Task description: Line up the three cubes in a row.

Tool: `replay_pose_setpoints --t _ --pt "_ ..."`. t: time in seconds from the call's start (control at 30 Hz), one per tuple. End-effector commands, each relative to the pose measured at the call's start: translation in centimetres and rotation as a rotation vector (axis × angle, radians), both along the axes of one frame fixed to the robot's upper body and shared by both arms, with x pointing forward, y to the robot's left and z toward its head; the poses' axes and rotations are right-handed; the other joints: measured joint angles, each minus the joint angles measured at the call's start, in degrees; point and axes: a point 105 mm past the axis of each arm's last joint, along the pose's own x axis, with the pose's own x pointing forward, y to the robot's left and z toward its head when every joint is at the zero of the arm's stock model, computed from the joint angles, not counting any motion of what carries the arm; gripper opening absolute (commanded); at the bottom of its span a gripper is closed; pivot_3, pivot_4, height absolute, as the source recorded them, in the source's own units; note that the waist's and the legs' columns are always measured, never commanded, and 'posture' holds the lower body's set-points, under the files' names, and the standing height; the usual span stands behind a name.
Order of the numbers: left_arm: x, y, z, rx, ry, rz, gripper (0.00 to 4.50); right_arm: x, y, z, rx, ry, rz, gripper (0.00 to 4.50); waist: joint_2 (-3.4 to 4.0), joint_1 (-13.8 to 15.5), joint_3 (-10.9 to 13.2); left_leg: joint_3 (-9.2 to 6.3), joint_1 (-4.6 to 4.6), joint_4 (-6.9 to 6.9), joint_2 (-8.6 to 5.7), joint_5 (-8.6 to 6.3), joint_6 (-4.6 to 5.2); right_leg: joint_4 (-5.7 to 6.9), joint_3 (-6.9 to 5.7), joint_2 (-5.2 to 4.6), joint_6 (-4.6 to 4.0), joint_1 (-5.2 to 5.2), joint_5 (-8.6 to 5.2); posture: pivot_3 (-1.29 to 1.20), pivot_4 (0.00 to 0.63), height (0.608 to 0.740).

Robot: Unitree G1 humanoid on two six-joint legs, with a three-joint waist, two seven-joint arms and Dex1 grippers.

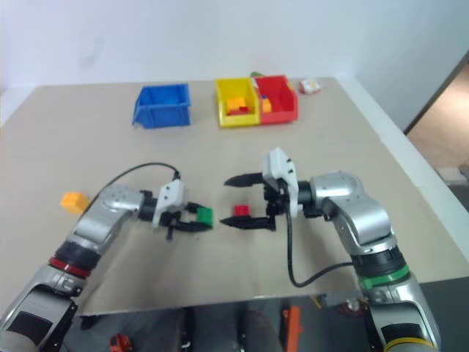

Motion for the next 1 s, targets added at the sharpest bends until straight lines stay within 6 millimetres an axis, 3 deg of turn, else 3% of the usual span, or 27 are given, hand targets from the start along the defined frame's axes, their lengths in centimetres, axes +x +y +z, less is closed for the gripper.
replay_pose_setpoints --t 0.03,0.2,0.3,0.5,0.63,0.83,1.0 --pt "0.1 -0.2 0.5 0.004 -0.04 -0.012 1.34 -0.5 0.0 0.9 0.007 -0.046 0.012 4.5 0.0 0.0 0.0 0.0 0.0 0.0 0.0 0.0 0.0 0.0 0.0 0.0 0.0 0.0 0.0 0.0 0.15 0.74" --pt "0.3 0.0 0.2 0.024 -0.039 0.005 1.34 -0.5 -0.1 0.9 0.005 -0.047 0.01 4.5 0.0 0.0 0.0 0.0 0.0 0.01 0.0 0.0 0.0 0.01 0.0 0.0 0.0 0.0 0.0 0.0 0.15 0.74" --pt "0.5 0.0 0.5 0.003 -0.027 0.021 2.63 -0.6 -0.1 0.8 0.005 -0.046 0.011 4.5 0.0 0.0 0.0 0.0 0.0 0.04 0.0 0.0 0.0 0.02 0.0 0.0 0.01 0.01 0.01 0.0 0.15 0.74" --pt "0.3 0.5 0.6 0.02 -0.041 0.024 4.48 -0.5 -0.1 0.8 0.004 -0.046 0.012 4.5 0.0 0.0 0.0 0.0 0.0 0.06 0.0 0.0 0.0 0.02 0.01 0.0 0.03 0.01 0.02 0.0 0.15 0.74" --pt "0.1 1.6 2.0 0.024 -0.069 0.038 4.48 -0.4 -0.1 1.0 0.006 -0.048 0.01 4.5 0.0 -0.04 0.0 0.0 0.0 0.05 0.01 0.0 0.0 0.03 0.01 0.01 0.03 0.01 0.02 0.0 0.15 0.74" --pt "-0.3 5.1 5.5 0.004 -0.115 0.167 4.48 -0.2 -0.3 1.2 0.008 -0.054 0.002 4.5 0.0 -0.25 0.0 0.0 0.01 0.04 0.06 0.0 0.0 0.05 0.01 0.02 0.03 -0.01 0.02 0.0 0.15 0.74" --pt "-0.8 8.5 9.7 -0.171 -0.085 0.413 4.48 0.1 -0.3 1.5 0.016 -0.058 0.007 4.5 0.0 -0.36 0.01 0.01 0.01 0.05 0.07 0.0 0.0 0.05 0.01 -0.03 0.03 0.0 0.02 0.0 0.15 0.74"
